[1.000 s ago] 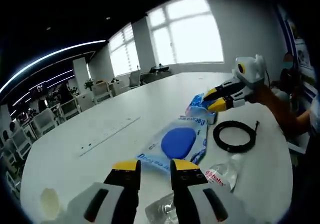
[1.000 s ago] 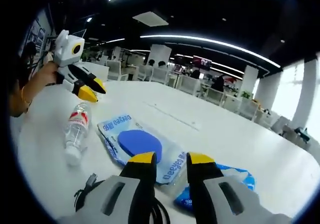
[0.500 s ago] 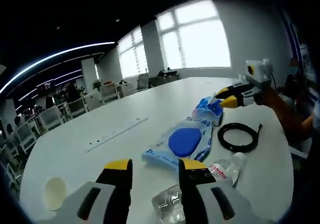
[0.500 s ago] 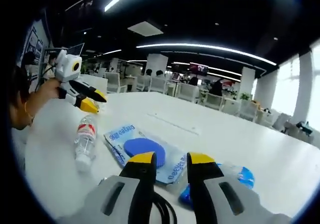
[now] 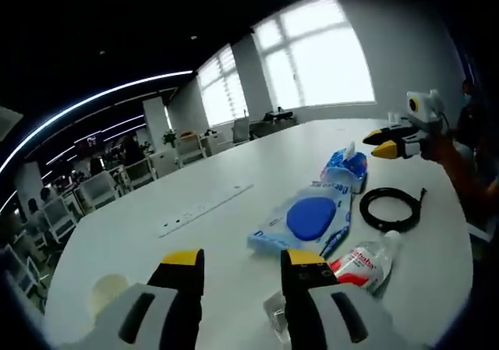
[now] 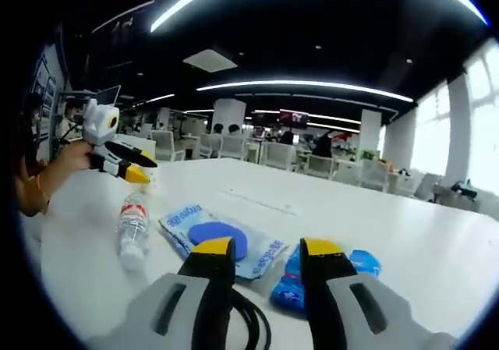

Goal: Arrange the tabletop items into an orderly group along one side of the table until the central work area is clear of visible clutter.

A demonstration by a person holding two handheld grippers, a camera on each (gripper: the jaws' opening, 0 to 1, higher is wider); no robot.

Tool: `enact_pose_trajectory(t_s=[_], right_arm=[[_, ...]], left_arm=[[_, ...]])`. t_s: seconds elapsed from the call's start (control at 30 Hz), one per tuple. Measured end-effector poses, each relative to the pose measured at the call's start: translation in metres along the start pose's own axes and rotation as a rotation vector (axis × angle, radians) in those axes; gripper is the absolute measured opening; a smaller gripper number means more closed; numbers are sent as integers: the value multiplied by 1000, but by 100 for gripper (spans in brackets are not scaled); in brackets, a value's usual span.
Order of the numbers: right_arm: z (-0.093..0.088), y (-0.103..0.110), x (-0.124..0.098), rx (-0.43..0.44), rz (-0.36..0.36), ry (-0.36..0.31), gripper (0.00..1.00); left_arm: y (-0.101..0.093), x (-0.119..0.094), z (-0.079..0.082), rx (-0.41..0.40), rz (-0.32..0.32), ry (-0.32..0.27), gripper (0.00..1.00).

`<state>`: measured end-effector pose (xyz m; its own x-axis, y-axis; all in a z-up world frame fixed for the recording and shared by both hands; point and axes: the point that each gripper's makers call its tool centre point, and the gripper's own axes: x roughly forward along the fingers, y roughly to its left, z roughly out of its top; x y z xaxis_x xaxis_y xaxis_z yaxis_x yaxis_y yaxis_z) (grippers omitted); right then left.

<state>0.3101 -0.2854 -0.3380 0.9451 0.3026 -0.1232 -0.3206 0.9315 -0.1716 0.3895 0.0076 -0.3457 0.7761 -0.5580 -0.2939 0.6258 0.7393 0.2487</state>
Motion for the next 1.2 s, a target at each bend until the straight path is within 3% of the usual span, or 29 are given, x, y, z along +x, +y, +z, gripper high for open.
enact_pose_trajectory(t_s=[0.1,0.27,0.4,0.57,0.97,1.2], right_arm=[[0,0,-6,14,-5,-11,36],[-6,1,-18,37,-2,-11,38],[-11,0,-27,60,3,-23,44],[-15,1,-33,65,4,-17,47],[-14,1,-44,71,4,-21,45],[-15,-3,-54,103,6,-31,46]], left_arm=[[12,-6,4,-37,45,-42,39],[22,-17,6,-36,66,-47,40],[49,-33,11,-58,165,-90,44],[65,-43,7,-33,217,-94,52],[84,-47,-14,-35,272,-49,52],[91,-49,-20,-68,283,-57,52]])
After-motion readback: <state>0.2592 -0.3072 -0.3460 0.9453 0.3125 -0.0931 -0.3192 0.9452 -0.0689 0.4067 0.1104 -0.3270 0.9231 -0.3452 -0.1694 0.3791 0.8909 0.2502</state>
